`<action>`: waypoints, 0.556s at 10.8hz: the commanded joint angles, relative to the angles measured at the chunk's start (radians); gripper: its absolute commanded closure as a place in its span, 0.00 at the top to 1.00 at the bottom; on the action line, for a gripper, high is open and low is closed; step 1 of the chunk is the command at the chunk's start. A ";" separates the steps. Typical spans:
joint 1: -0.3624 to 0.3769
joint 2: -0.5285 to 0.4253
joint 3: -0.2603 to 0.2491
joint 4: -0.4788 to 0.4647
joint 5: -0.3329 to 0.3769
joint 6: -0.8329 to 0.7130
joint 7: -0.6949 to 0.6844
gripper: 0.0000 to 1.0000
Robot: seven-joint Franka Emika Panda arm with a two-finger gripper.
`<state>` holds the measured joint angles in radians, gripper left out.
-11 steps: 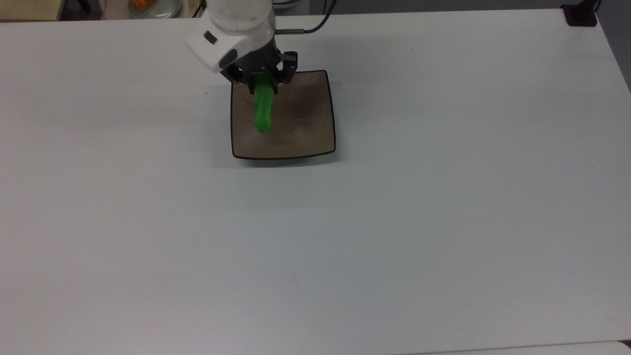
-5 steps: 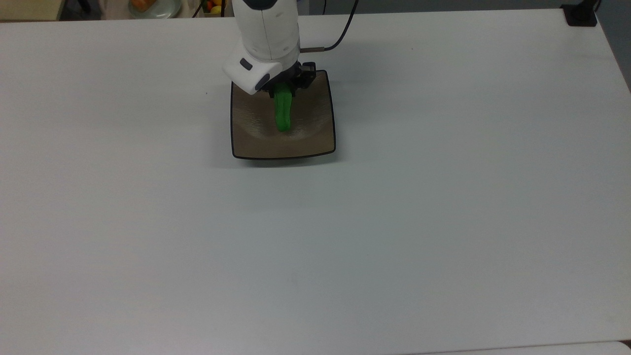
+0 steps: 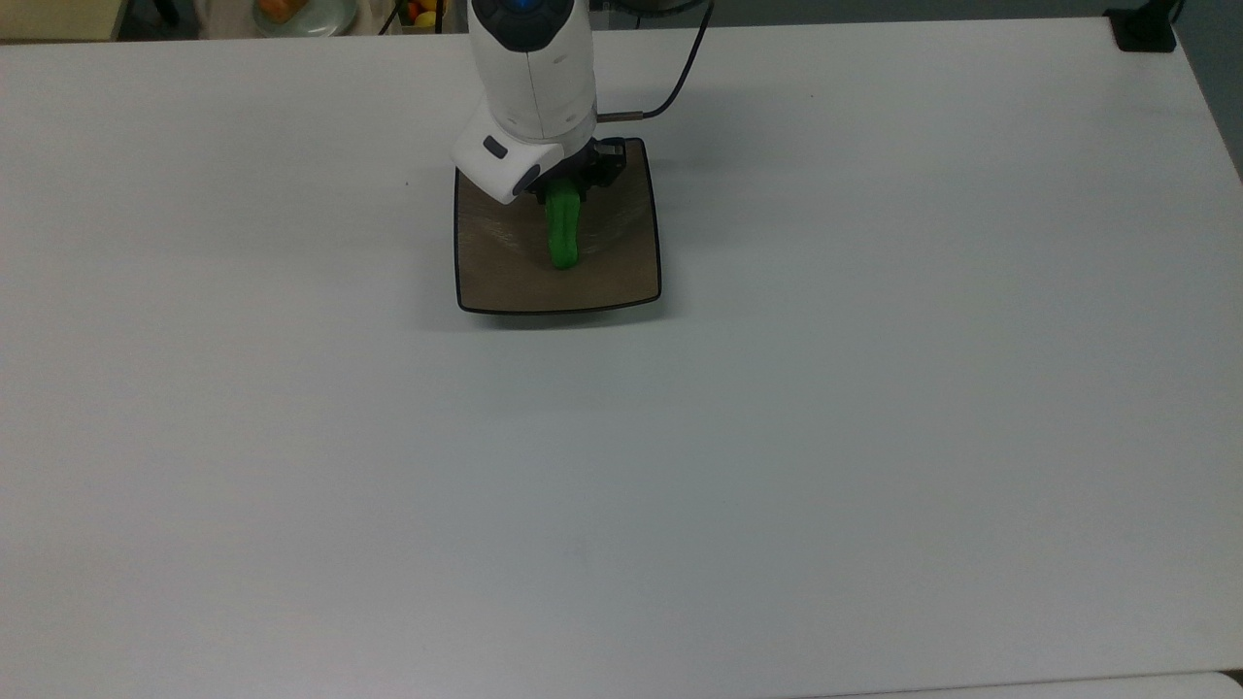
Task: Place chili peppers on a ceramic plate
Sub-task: 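Lower the chili pepper onto the plate and open the gripper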
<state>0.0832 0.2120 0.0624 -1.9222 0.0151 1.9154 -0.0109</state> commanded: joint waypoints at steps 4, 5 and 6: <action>-0.014 -0.009 0.008 -0.017 -0.012 0.007 -0.004 1.00; -0.014 -0.016 0.008 -0.011 -0.012 0.005 -0.003 1.00; -0.014 -0.028 0.007 -0.006 -0.012 0.005 0.002 1.00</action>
<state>0.0757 0.2174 0.0624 -1.9241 0.0151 1.9154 -0.0110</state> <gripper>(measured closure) 0.004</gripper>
